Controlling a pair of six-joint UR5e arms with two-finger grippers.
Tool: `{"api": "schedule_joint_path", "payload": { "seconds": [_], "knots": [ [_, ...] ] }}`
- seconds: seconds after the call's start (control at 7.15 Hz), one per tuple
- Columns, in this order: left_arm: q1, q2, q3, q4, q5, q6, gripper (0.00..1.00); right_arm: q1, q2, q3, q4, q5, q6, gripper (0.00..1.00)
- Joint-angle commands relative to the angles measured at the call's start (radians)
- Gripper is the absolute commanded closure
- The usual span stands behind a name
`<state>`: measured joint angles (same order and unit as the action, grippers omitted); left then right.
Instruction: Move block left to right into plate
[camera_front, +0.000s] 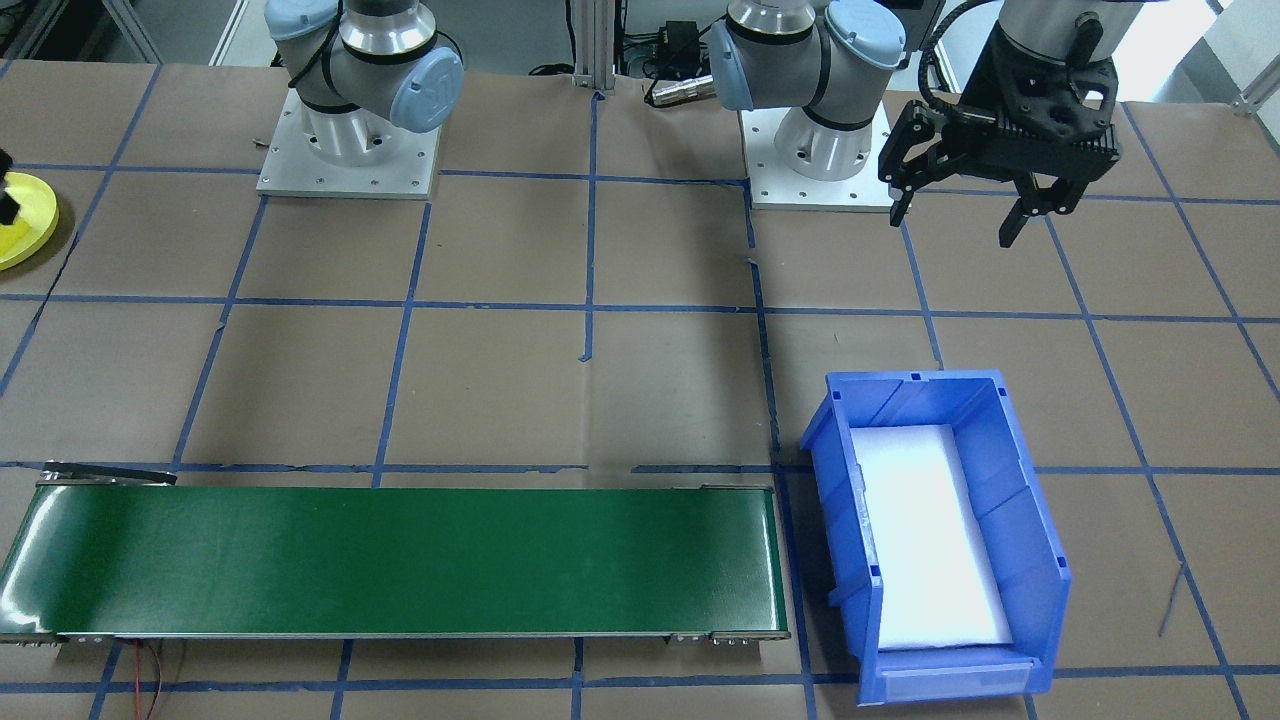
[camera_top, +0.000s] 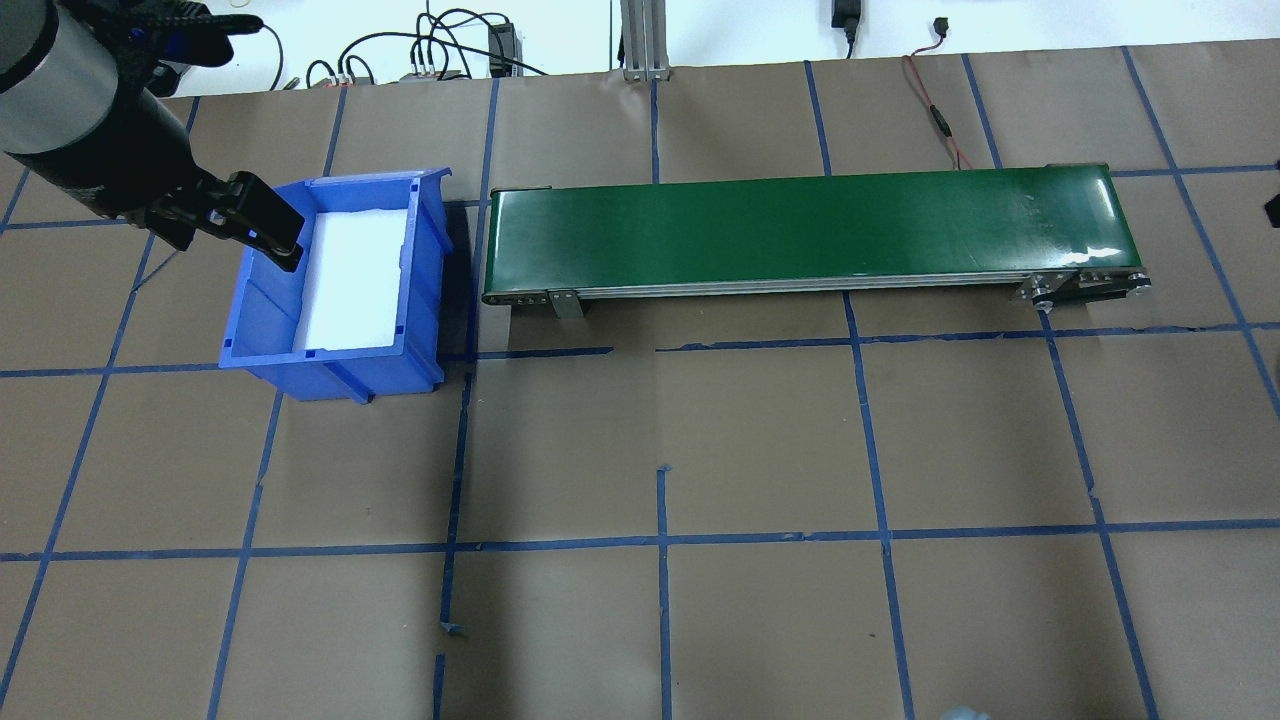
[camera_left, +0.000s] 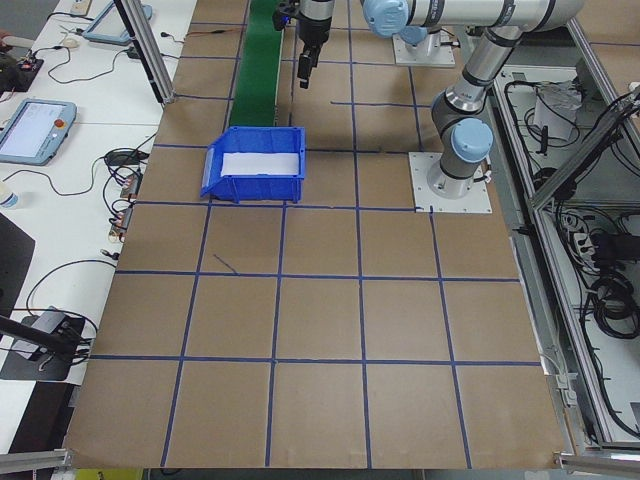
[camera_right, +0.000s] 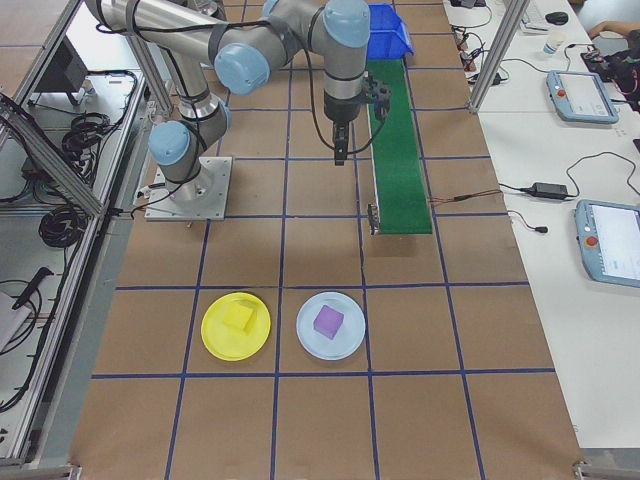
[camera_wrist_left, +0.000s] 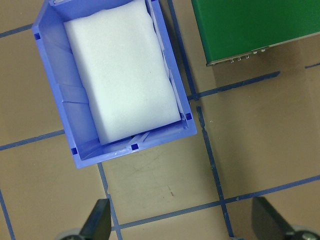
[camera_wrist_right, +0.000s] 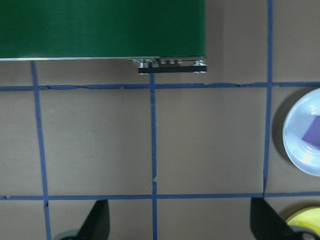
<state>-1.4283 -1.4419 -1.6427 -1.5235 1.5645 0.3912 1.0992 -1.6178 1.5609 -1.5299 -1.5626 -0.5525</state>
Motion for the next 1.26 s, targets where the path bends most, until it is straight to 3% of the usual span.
{"api": "schedule_joint_path", "payload": {
  "seconds": [0.0,0.14,0.42,0.7,1.12],
  "knots": [
    [0.000,-0.002,0.003,0.002,-0.001,0.002,0.00,0.309,0.004,0.007,-0.015,0.004,0.157,0.00],
    [0.000,-0.002,0.003,0.000,0.000,0.002,0.00,0.406,0.010,0.010,-0.089,-0.002,0.369,0.00],
    [0.000,-0.002,0.001,0.000,0.000,0.002,0.00,0.532,0.012,0.036,-0.122,-0.011,0.608,0.00],
    [-0.003,0.001,0.000,-0.001,-0.006,-0.024,0.00,0.544,0.012,0.033,-0.110,-0.014,0.652,0.00],
    [-0.076,0.006,-0.003,-0.011,-0.004,-0.355,0.00,0.542,0.010,0.034,-0.105,-0.013,0.652,0.00]
  ]
}}
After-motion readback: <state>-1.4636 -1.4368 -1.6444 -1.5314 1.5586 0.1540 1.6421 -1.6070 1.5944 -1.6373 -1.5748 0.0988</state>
